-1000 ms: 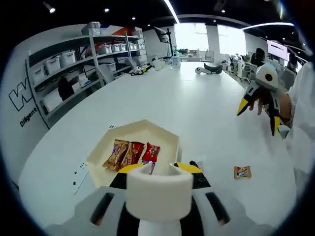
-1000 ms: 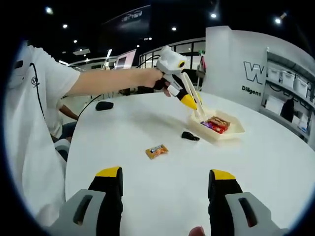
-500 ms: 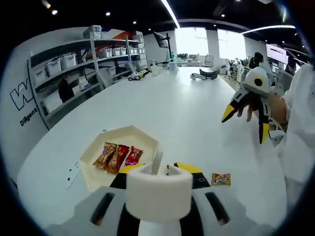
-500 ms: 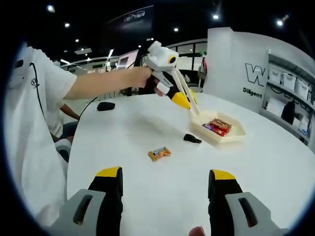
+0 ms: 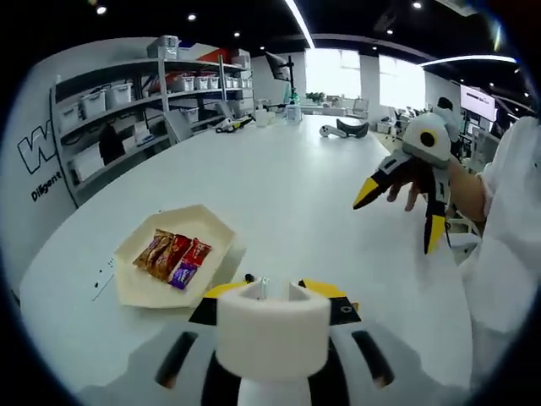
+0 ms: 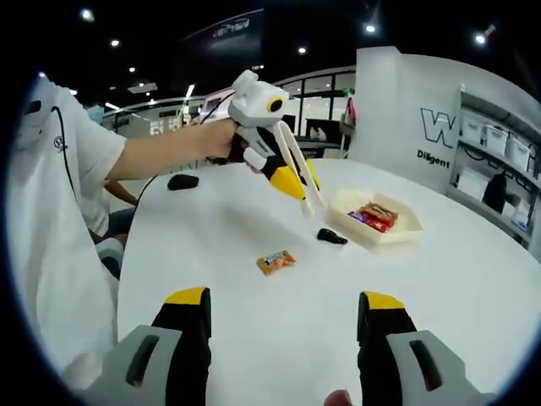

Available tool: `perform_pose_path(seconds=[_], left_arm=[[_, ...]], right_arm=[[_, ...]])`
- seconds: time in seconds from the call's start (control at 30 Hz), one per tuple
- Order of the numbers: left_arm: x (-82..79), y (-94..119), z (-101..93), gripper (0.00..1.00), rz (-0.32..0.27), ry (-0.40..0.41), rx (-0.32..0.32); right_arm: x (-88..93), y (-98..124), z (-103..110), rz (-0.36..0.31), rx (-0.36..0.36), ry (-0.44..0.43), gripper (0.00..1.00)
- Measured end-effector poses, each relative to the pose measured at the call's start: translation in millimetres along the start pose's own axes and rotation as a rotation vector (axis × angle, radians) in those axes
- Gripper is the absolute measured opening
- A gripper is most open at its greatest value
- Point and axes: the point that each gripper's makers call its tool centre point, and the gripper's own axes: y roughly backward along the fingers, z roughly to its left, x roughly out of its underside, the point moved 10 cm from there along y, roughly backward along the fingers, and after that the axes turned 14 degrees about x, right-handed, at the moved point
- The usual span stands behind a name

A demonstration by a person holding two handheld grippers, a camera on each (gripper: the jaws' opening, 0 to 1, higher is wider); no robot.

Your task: Place the target food into the container with the food tongs after gripping and lifting it, then release it inside without dropping or visibly crushing the food.

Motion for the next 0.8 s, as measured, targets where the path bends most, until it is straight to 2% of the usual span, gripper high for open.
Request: perform_pose_path(seconds=[0.1,0.23,0.47,0.8], left_arm=[[2.3,-1,-6.9,0.21,0.000,0.005,-0.003],[8.7,-4,-15.0,0.21,0.036,0.039,-0.027],[16.7,-10,-29.3,0.21,0.028,0.076,-0.019],[21.7,-19,-50.8,0.21,0.027,0.082,-0.014]], right_arm=[[0.7,0,0,0.000,0.001,-0.002,0.68],[3.4,-2,1,0.007,-0.004,-0.004,0.68],[3.8,-1,2,0.008,-0.005,-0.006,0.68],[5.2,-2,3,0.014,-0.005,-0.007,0.68]])
